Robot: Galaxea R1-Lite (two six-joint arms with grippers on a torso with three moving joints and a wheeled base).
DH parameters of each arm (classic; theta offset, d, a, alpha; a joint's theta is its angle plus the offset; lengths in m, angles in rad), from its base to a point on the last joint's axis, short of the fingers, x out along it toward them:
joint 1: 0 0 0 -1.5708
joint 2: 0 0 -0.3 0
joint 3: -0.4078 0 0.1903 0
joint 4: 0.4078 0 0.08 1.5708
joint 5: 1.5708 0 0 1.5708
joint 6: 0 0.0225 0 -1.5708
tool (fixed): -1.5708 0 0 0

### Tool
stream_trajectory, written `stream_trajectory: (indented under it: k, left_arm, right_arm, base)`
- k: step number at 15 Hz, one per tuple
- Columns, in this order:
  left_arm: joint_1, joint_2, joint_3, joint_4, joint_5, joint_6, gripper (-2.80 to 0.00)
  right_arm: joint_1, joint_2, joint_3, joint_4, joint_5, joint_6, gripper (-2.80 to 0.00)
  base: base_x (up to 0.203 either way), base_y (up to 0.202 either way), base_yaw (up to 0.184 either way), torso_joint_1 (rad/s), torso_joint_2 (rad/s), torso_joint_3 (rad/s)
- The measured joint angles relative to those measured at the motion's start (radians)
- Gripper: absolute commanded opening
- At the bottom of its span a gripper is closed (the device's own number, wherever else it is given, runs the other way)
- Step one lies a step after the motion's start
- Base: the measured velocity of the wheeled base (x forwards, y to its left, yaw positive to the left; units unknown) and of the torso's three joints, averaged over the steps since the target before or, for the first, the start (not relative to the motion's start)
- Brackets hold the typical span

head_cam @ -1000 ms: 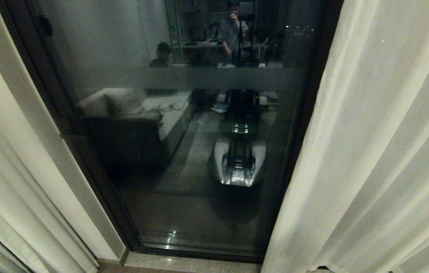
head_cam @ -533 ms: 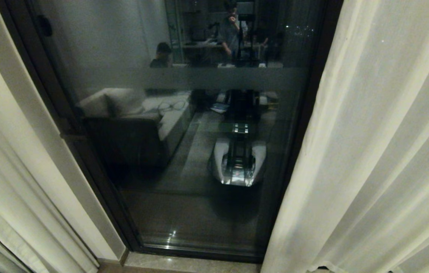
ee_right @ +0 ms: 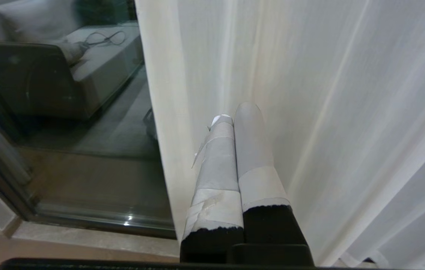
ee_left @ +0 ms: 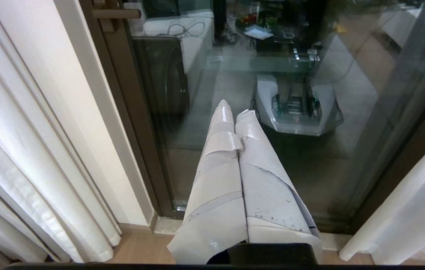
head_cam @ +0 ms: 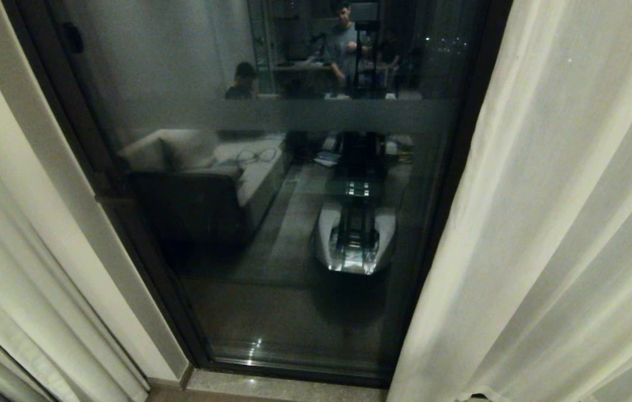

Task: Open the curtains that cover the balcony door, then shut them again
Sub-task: Close the inner curtains on both sides

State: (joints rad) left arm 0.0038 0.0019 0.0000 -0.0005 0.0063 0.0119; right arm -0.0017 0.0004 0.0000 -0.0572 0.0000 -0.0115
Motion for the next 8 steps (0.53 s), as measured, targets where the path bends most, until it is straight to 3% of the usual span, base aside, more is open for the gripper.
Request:
stream_trajectory:
  k: [8]
  left_arm:
    - [-0.001, 0.000, 0.000, -0.001, 0.003, 0.000, -2.80]
  right_arm:
    - [0.000, 0.000, 0.000, 0.000, 0.000, 0.000, -2.80]
  base:
    - [0.000, 0.174, -0.003, 0.002, 0.00, 0.004]
